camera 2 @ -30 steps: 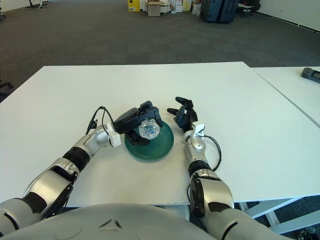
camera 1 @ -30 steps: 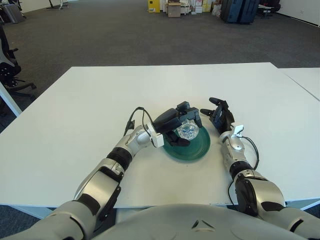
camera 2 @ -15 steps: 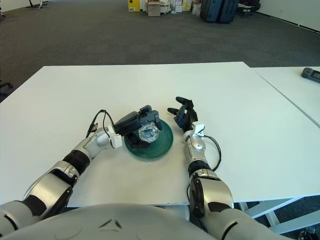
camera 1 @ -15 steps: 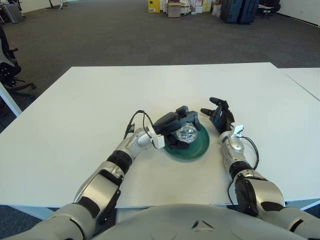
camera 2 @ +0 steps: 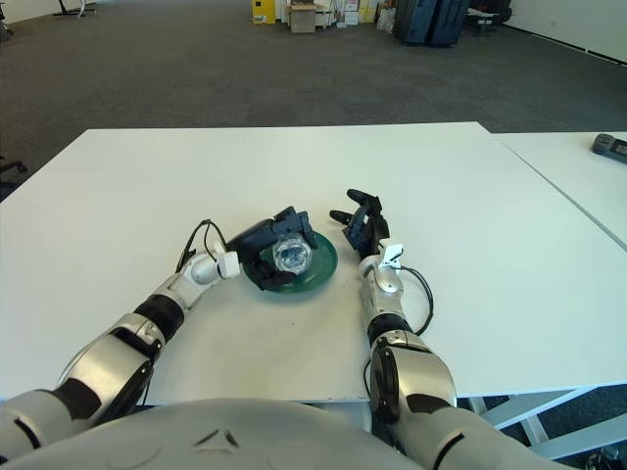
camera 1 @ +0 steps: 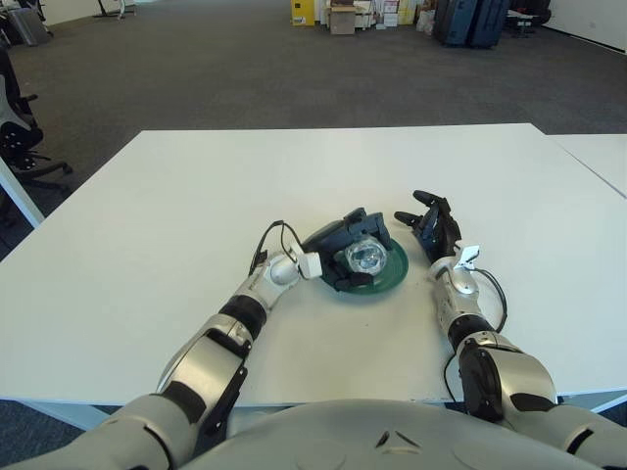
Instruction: Put the bottle into the plate.
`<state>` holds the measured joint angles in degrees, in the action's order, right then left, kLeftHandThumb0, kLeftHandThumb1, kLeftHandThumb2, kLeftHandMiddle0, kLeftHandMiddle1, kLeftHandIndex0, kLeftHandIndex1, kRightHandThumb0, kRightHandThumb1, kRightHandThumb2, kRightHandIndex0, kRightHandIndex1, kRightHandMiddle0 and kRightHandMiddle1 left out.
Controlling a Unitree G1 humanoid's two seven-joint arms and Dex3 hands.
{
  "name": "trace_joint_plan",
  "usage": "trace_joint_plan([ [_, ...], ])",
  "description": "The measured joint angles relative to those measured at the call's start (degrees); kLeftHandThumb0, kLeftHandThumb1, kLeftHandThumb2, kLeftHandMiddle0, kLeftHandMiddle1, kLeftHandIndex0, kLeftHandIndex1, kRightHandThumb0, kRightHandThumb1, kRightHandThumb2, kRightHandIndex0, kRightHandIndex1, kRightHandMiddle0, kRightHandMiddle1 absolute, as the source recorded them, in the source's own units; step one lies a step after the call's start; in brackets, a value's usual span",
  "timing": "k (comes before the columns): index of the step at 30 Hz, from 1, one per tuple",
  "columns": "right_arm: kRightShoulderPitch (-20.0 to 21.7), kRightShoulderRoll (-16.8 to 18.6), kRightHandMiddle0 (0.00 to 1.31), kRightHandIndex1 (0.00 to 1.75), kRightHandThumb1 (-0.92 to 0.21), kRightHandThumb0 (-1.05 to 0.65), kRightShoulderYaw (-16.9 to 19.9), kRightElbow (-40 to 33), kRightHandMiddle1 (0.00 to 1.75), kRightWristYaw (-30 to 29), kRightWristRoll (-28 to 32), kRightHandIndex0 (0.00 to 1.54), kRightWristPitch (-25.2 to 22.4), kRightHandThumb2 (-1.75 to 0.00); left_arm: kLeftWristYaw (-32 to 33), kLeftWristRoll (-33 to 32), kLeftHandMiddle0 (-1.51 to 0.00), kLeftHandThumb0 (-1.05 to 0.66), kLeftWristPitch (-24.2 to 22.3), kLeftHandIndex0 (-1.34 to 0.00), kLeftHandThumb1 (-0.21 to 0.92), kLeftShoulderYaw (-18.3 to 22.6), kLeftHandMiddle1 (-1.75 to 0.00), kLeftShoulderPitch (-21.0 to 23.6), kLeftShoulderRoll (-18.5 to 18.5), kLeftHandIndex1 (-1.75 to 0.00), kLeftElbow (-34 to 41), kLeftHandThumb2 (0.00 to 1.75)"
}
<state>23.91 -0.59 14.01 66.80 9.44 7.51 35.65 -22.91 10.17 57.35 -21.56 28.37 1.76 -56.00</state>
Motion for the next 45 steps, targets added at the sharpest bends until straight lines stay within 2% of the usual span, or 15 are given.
trace_joint_plan([
  [1,0.0,0.0,0.05,0.85,-0.92,-0.88,0.1,0.1,1.16,-0.1,0.0,0.55,0.0,-1.08,-1.8,-0.9,-0.22,-0.64,0.6,-0.13,0.77,0.2,-1.34,0.6,0.0,-1.26,-1.0,0.60],
  [2,0.1,0.0,0.06,0.86,-0.92,-0.88,0.1,0.1,1.16,-0.2,0.0,0.55,0.0,-1.08,-3.0,-1.4,-0.15,-0.70,1.2,-0.08,0.82,0.2,-1.10,1.0,0.0,-1.09,-1.7,0.51],
  [3,0.1,0.1,0.06,0.86,-0.92,-0.88,0.2,0.1,1.17,-0.4,0.1,0.55,-0.1,-1.08,-4.4,-1.9,-0.12,-0.72,1.9,-0.07,0.84,0.3,-1.01,1.4,0.0,-1.02,-2.5,0.48],
  [4,0.1,0.1,0.06,0.86,-0.92,-0.87,0.2,0.1,1.17,-0.5,0.1,0.54,-0.1,-1.08,-5.3,-2.2,-0.09,-0.77,2.4,-0.04,0.87,0.3,-0.80,1.6,0.1,-0.86,-2.9,0.46],
  [6,0.1,0.1,0.06,0.85,-0.92,-0.86,0.4,0.1,1.17,-0.5,0.2,0.53,-0.2,-1.08,-7.3,-2.5,-0.08,-0.84,3.2,-0.02,0.90,0.4,-0.52,1.8,0.1,-0.67,-4.1,0.47],
  [7,0.1,0.1,0.06,0.84,-0.92,-0.86,0.5,0.1,1.17,-0.5,0.3,0.51,-0.2,-1.08,-8.0,-2.6,-0.07,-0.88,3.5,-0.01,0.90,0.4,-0.40,1.9,0.1,-0.58,-4.5,0.47],
  [11,0.0,0.2,0.05,0.78,-0.92,-0.86,1.2,0.1,1.15,-0.5,0.8,0.42,-0.2,-1.06,-11.3,-3.9,-0.05,-0.95,4.3,0.00,0.92,1.1,-0.17,1.9,0.2,-0.36,-5.5,0.50],
  [20,-0.5,0.6,0.03,0.58,-0.92,-0.88,1.7,-0.9,1.09,-1.9,0.7,0.33,-0.2,-1.07,-21.4,-10.3,-0.01,-1.02,0.6,0.00,0.92,4.3,-0.05,1.9,0.1,-0.22,-5.6,0.51],
  [26,-0.8,0.9,0.00,0.47,-0.92,-0.88,1.1,-1.7,1.02,-3.2,0.4,0.31,-0.2,-1.05,-23.1,-10.9,0.00,-1.05,0.3,0.00,0.92,5.5,0.00,1.9,0.0,-0.34,-5.4,0.52],
  [32,-1.3,1.0,0.00,0.38,-0.92,-0.86,0.2,-2.5,0.92,-3.0,0.1,0.32,-0.5,-1.04,-23.0,-10.5,0.00,-1.05,2.2,0.00,0.92,5.9,0.00,1.6,0.1,-0.49,-5.2,0.52],
  [37,-1.5,0.9,0.00,0.45,-0.92,-0.84,-0.2,-2.7,0.97,-2.8,0.0,0.39,-0.6,-1.04,-22.5,-9.8,0.00,-1.04,4.1,0.00,0.92,6.0,0.00,1.6,0.1,-0.60,-5.2,0.53],
  [41,-1.6,0.9,0.00,0.62,-0.92,-0.85,-0.4,-2.7,1.05,-3.3,-0.1,0.41,-0.2,-1.01,-22.4,-9.8,-0.02,-1.03,5.3,0.00,0.92,6.4,-0.01,1.6,0.0,-0.66,-5.2,0.54],
  [45,-1.7,0.9,0.00,0.66,-0.92,-0.87,-0.8,-2.9,0.97,-3.8,-0.4,0.38,0.3,-1.01,-22.4,-9.8,-0.03,-1.02,5.8,0.00,0.92,6.8,-0.01,1.6,-0.2,-0.69,-5.3,0.55],
])
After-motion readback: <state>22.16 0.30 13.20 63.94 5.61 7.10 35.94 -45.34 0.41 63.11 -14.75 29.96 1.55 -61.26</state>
